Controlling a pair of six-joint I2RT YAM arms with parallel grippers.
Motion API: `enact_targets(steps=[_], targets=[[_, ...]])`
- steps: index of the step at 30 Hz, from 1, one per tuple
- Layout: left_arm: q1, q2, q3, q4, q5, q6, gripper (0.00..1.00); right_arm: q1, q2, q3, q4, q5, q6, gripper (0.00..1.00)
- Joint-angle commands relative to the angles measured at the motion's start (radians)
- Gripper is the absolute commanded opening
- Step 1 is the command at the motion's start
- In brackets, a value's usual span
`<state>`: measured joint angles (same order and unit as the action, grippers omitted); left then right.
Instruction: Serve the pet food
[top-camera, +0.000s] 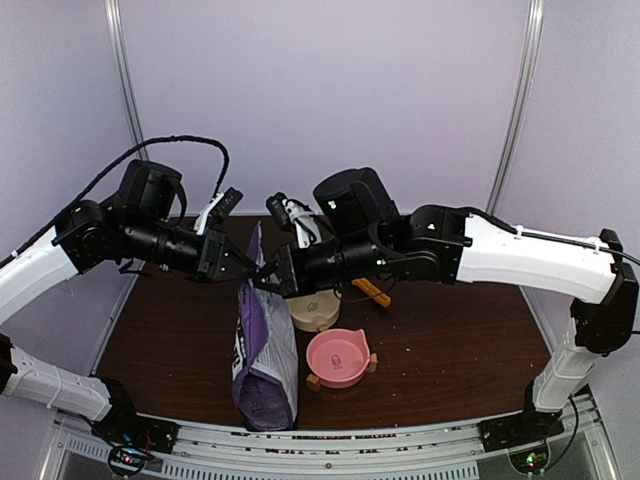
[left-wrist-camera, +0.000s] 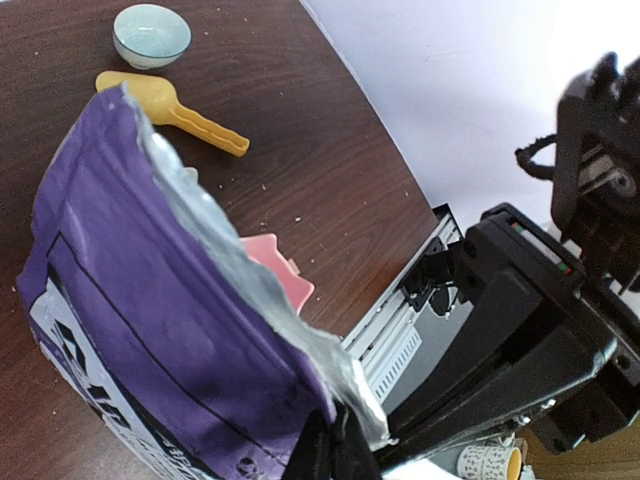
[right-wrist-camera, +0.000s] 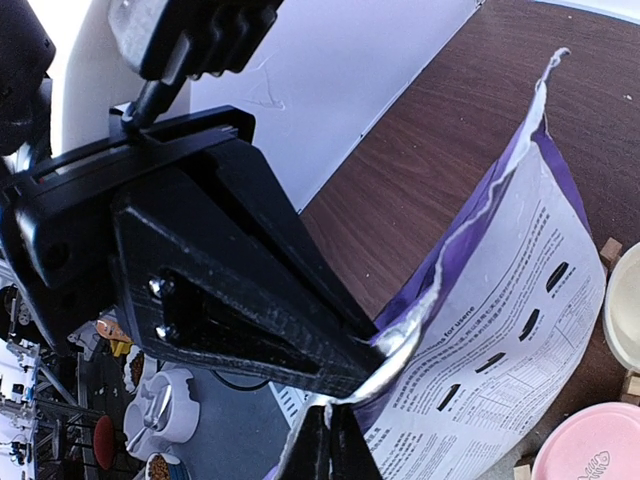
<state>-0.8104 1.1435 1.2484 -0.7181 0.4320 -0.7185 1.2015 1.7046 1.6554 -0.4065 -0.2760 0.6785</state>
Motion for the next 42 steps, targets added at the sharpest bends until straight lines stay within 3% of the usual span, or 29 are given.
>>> enact_targets(steps=[1, 6, 12, 18, 31, 42], targets=[[0.004, 0.011, 0.007, 0.062, 0.016, 0.007, 0.0, 0.032, 0.033, 0.049, -0.035, -0.002, -0.035, 0.0], [0.003, 0.001, 0.011, 0.062, -0.017, 0.008, 0.0, 0.033, 0.045, 0.08, -0.115, 0.074, -0.051, 0.0], [0.004, -0.033, 0.014, -0.026, -0.182, 0.014, 0.0, 0.035, 0.052, 0.129, -0.279, 0.262, -0.062, 0.0], [0.003, -0.034, 0.02, -0.059, -0.211, 0.01, 0.0, 0.035, 0.055, 0.141, -0.351, 0.371, -0.05, 0.0], [0.005, -0.046, 0.039, -0.043, -0.199, 0.012, 0.0, 0.033, 0.039, 0.14, -0.337, 0.36, -0.042, 0.0], [0.016, -0.069, 0.145, -0.097, -0.211, 0.051, 0.0, 0.016, -0.013, 0.136, -0.345, 0.381, -0.035, 0.0]])
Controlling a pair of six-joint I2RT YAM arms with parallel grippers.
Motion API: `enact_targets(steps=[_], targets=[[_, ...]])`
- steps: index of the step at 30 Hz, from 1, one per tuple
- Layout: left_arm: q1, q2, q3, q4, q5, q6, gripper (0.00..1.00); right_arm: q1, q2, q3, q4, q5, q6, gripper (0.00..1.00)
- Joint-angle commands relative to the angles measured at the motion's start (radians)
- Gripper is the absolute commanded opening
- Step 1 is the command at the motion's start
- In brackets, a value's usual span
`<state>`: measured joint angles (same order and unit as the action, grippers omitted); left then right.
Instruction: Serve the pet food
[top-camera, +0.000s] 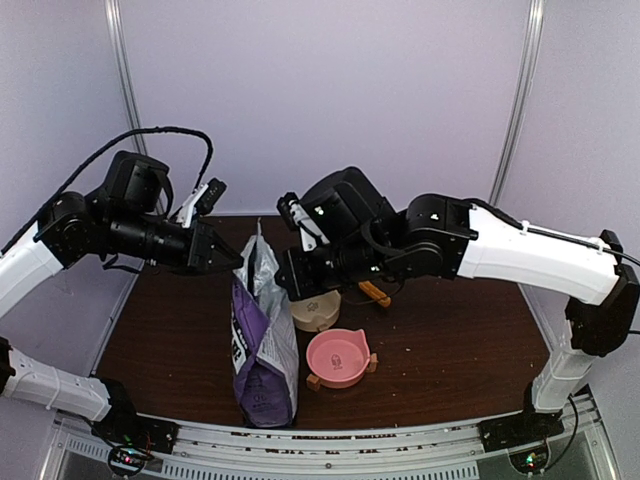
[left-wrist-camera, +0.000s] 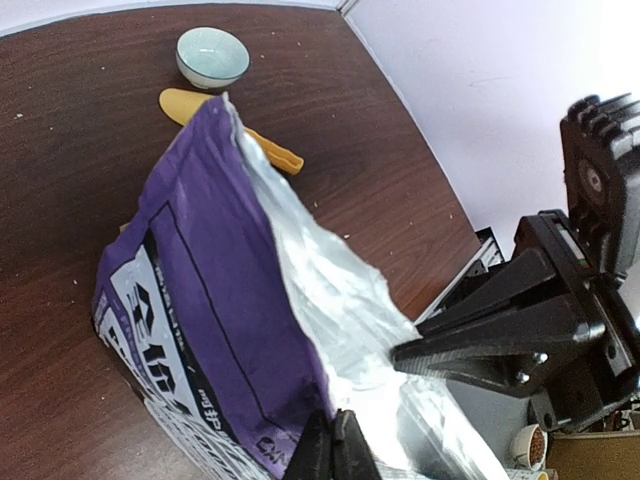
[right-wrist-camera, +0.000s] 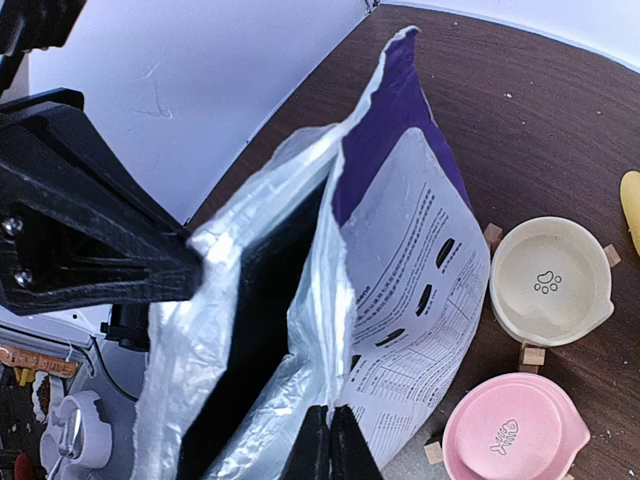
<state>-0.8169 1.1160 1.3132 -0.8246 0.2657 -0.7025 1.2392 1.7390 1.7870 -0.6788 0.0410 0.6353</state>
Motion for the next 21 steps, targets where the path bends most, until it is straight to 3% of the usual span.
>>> enact_targets(steps=[1, 17, 19, 20, 21], targets=[[0.024, -0.042, 0.089, -0.001, -0.049, 0.038, 0.0, -0.024, -0.052, -0.001, -0.072, 0.065, 0.009, 0.0], [0.03, -0.033, 0.173, -0.124, -0.104, 0.041, 0.0, -0.028, -0.116, -0.053, 0.037, -0.039, 0.025, 0.0], [0.03, -0.012, 0.188, -0.126, -0.079, 0.042, 0.14, -0.028, -0.126, -0.054, 0.068, -0.08, 0.024, 0.0], [0.03, -0.001, 0.198, -0.127, -0.06, 0.045, 0.26, -0.028, -0.127, -0.053, 0.086, -0.106, 0.023, 0.0], [0.03, 0.013, 0.207, -0.128, -0.04, 0.054, 0.47, -0.028, -0.127, -0.053, 0.105, -0.133, 0.022, 0.0]])
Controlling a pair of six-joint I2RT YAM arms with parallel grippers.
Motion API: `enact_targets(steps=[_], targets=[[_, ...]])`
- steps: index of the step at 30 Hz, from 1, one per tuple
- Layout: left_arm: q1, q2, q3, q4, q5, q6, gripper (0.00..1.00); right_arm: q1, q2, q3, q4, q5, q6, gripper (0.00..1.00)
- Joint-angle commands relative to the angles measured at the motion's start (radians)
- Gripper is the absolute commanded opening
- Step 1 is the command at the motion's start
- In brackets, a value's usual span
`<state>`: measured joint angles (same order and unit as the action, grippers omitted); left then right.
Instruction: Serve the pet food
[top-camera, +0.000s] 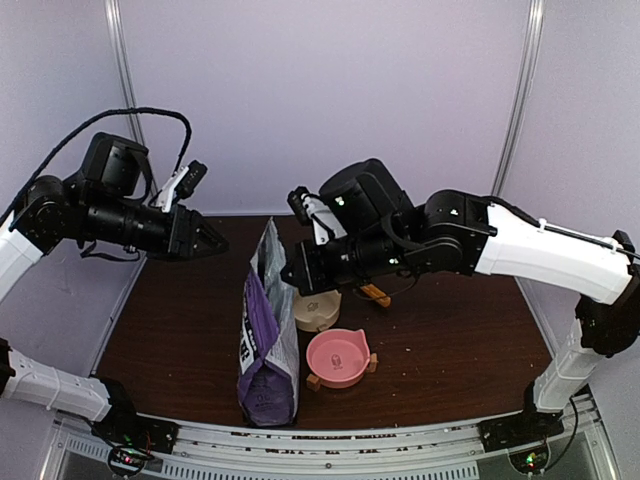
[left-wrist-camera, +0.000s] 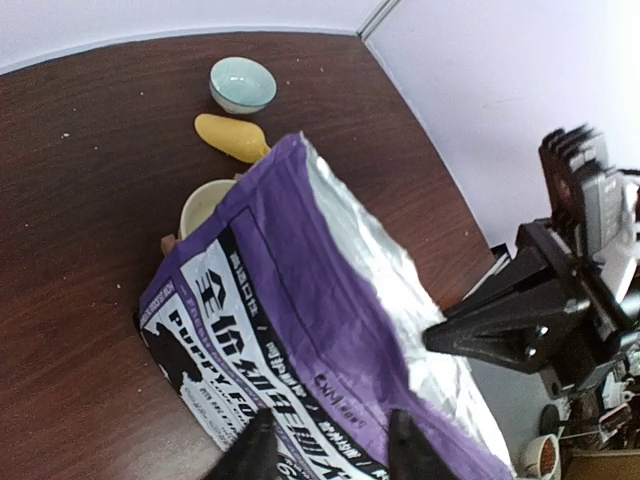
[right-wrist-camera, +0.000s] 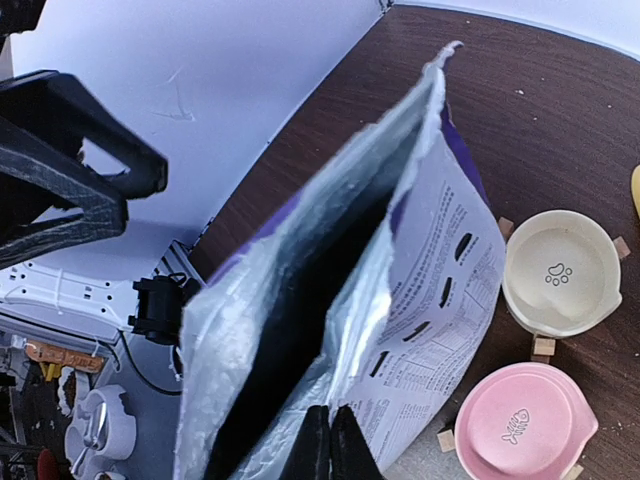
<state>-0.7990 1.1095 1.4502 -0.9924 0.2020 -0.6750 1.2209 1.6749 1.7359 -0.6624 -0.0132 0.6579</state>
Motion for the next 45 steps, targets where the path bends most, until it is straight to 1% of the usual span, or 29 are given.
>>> enact_targets(steps=[1, 2, 3, 5, 7, 9, 15, 18, 22, 24, 25, 27, 30, 33, 38, 39, 45], targets=[[0.011, 0.037, 0.085, 0.03, 0.038, 0.033, 0.59, -0.008, -0.061, -0.002, 0.105, -0.099, 0.001, 0.0], [0.012, 0.052, 0.107, 0.017, 0.045, 0.04, 0.69, -0.009, -0.056, 0.0, 0.117, -0.115, 0.001, 0.0], [0.012, 0.069, 0.128, -0.003, 0.051, 0.044, 0.75, -0.007, -0.048, 0.002, 0.123, -0.128, -0.001, 0.0], [0.012, 0.103, 0.174, -0.036, 0.071, 0.056, 0.85, -0.005, -0.03, 0.013, 0.121, -0.136, -0.002, 0.0], [0.012, 0.132, 0.186, -0.052, 0.115, 0.054, 0.91, -0.002, -0.017, 0.025, 0.115, -0.134, -0.005, 0.0], [0.002, 0.156, 0.178, -0.052, 0.148, 0.043, 0.92, 0.002, -0.01, 0.033, 0.115, -0.13, -0.012, 0.0], [-0.039, 0.196, 0.17, -0.052, 0.149, 0.028, 0.94, 0.008, -0.007, 0.03, 0.105, -0.11, -0.023, 0.0], [-0.056, 0.206, 0.15, -0.065, 0.142, 0.023, 0.94, 0.009, -0.01, 0.024, 0.1, -0.104, -0.025, 0.0], [-0.065, 0.203, 0.115, -0.116, 0.091, 0.032, 0.93, 0.011, -0.015, 0.022, 0.092, -0.094, -0.031, 0.0], [-0.066, 0.201, 0.095, -0.136, 0.077, 0.038, 0.88, 0.012, -0.017, 0.022, 0.088, -0.087, -0.033, 0.0], [-0.067, 0.199, 0.089, -0.139, 0.073, 0.038, 0.83, 0.012, -0.019, 0.022, 0.086, -0.082, -0.035, 0.0], [-0.066, 0.195, 0.082, -0.14, 0.063, 0.036, 0.71, 0.012, -0.021, 0.022, 0.082, -0.07, -0.036, 0.0], [-0.066, 0.187, 0.09, -0.14, 0.043, 0.032, 0.49, 0.012, -0.025, 0.022, 0.07, -0.053, -0.037, 0.0], [-0.066, 0.178, 0.1, -0.146, 0.019, 0.028, 0.35, 0.012, -0.028, 0.024, 0.049, -0.02, -0.038, 0.0], [-0.067, 0.166, 0.113, -0.149, -0.001, 0.018, 0.04, 0.012, -0.036, 0.024, 0.004, 0.049, -0.033, 0.0], [-0.066, 0.162, 0.118, -0.15, -0.012, 0.017, 0.0, 0.012, -0.035, 0.022, -0.005, 0.064, -0.03, 0.0], [-0.066, 0.155, 0.179, -0.18, -0.079, 0.02, 0.0, 0.012, -0.056, 0.002, -0.045, 0.168, -0.005, 0.0]])
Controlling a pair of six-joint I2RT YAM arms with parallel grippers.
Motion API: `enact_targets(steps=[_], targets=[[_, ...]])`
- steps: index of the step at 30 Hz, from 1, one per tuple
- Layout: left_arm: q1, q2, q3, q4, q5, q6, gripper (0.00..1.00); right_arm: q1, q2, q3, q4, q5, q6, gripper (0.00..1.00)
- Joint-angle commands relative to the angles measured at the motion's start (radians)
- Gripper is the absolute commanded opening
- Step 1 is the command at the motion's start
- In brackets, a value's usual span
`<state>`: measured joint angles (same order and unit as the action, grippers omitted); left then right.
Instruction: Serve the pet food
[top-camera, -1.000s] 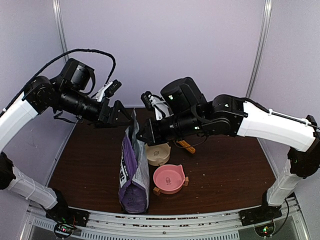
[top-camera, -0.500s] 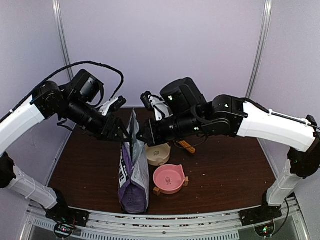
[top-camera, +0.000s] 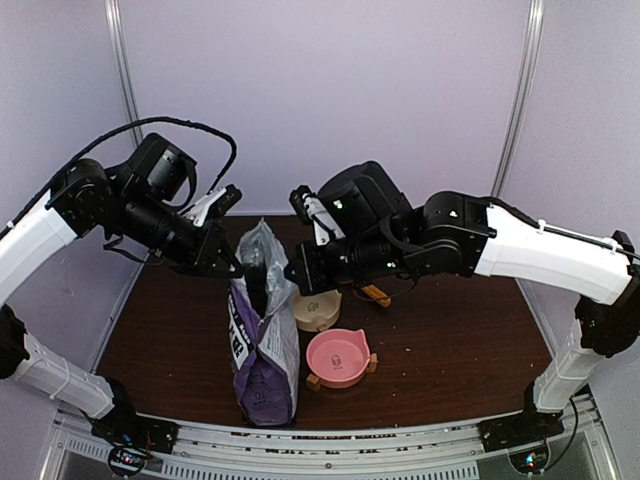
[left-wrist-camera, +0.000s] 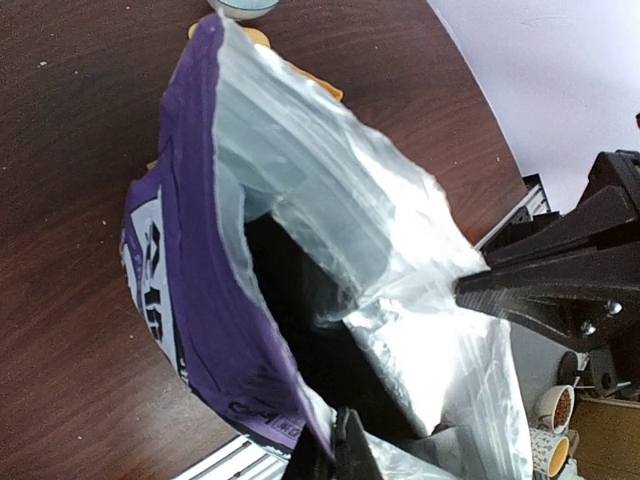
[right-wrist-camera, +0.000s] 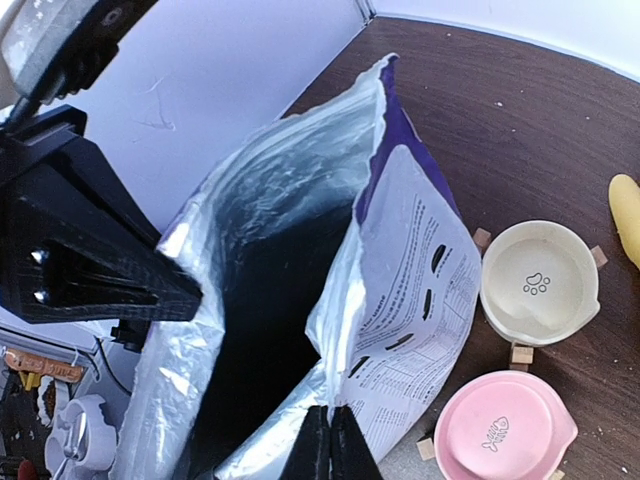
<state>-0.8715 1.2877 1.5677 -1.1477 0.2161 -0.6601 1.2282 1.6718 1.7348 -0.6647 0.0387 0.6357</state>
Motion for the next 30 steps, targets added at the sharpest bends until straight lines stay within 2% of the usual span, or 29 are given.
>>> enact_targets(steps=[1, 7, 12, 15, 19, 22, 26, 30], targets=[[0.006, -0.023, 0.074, -0.027, -0.095, 0.005, 0.0, 0.005, -0.059, -0.001, -0.046, 0.137, 0.02, 0.0], [0.006, -0.023, 0.153, -0.054, -0.097, 0.011, 0.0, 0.003, -0.067, 0.006, -0.08, 0.209, 0.025, 0.0], [0.025, -0.02, 0.191, -0.054, -0.115, 0.026, 0.0, 0.003, -0.092, -0.034, 0.012, 0.114, 0.011, 0.0], [0.05, -0.028, 0.188, -0.009, -0.11, 0.037, 0.0, 0.002, -0.121, -0.052, 0.062, 0.061, -0.024, 0.2], [0.113, -0.041, 0.201, 0.007, -0.164, 0.088, 0.0, -0.007, -0.196, -0.107, 0.084, 0.069, -0.056, 0.45], [0.186, -0.063, 0.183, 0.051, -0.178, 0.124, 0.0, -0.043, -0.257, -0.19, 0.093, 0.076, -0.06, 0.54], [0.291, -0.081, 0.131, 0.157, -0.107, 0.134, 0.0, -0.123, -0.318, -0.306, 0.095, 0.065, -0.069, 0.6], [0.375, -0.096, 0.075, 0.296, -0.044, 0.116, 0.0, -0.274, -0.362, -0.466, 0.122, 0.001, -0.099, 0.65]])
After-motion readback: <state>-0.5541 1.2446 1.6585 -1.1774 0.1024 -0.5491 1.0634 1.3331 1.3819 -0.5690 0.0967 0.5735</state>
